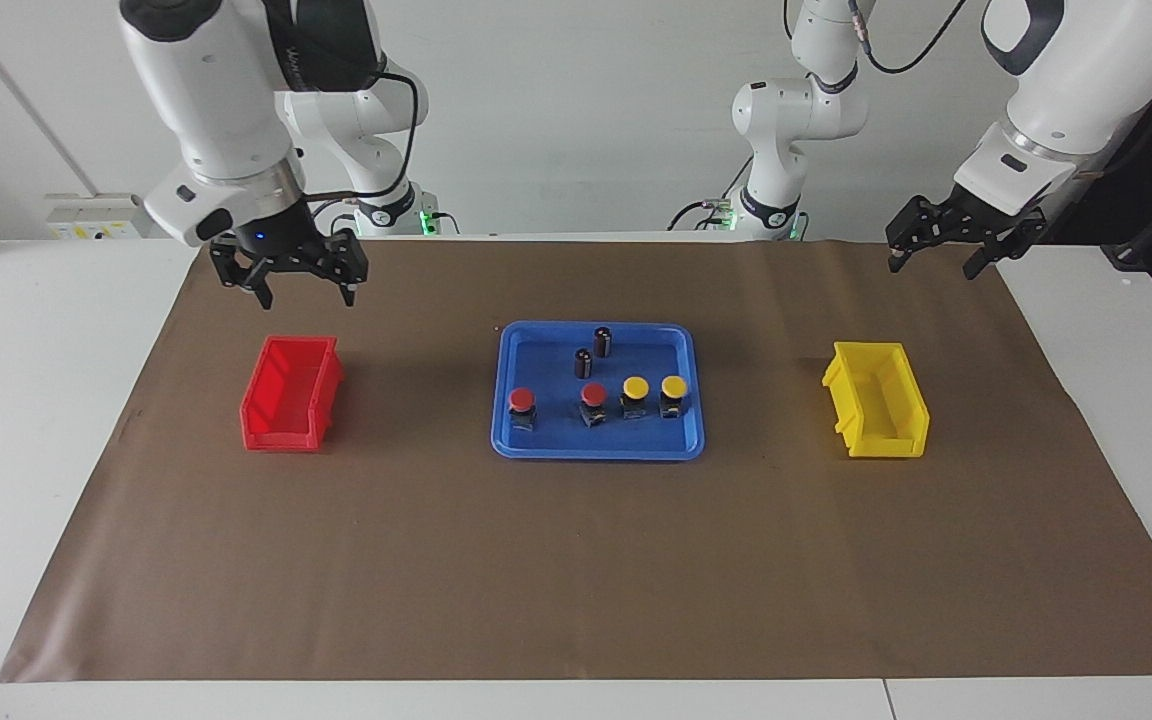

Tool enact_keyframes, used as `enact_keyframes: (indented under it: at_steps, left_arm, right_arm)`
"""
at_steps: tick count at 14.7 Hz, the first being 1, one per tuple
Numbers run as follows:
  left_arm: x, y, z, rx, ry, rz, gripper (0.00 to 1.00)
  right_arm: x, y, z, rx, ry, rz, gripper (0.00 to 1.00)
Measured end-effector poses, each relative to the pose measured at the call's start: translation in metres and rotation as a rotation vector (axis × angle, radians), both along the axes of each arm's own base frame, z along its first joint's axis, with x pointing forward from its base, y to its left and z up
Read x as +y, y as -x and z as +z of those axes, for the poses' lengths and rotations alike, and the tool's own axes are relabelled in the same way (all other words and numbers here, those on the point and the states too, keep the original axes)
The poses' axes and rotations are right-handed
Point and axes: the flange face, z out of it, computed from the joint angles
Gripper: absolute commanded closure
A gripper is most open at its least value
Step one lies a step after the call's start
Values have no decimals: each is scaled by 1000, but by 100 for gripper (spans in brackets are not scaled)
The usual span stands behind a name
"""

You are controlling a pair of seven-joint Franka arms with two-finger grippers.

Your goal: Sort red and yellow buttons by color

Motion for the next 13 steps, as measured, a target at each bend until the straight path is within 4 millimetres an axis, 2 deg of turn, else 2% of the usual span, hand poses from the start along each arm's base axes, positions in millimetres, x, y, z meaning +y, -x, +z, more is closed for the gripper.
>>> enact_keyframes:
  at_steps: [3, 5, 6, 7, 8, 10, 13]
  left_arm:
    - [0, 0, 0, 0, 0, 0, 0]
    - [0, 0, 0, 0, 0, 0, 0]
    - [0, 0, 0, 0, 0, 0, 0]
    - [0, 0, 0, 0, 0, 0, 0]
    - [0, 0, 0, 0, 0, 0, 0]
    - [0, 0, 0, 0, 0, 0, 0]
    - [0, 0, 0, 0, 0, 0, 0]
  right_arm:
    - [98, -20, -60, -69, -26, -80, 0]
    - [156, -13, -106, -57, -26, -107, 0]
    - [175, -7, -127, -54, -26, -108, 0]
    - [182, -3, -144, -59, -30, -107, 0]
    - [181, 1, -161, -64, -34, -107, 0]
    - [169, 9, -187, -69, -37, -115, 4]
    - [160, 25, -208, -47, -26, -114, 10]
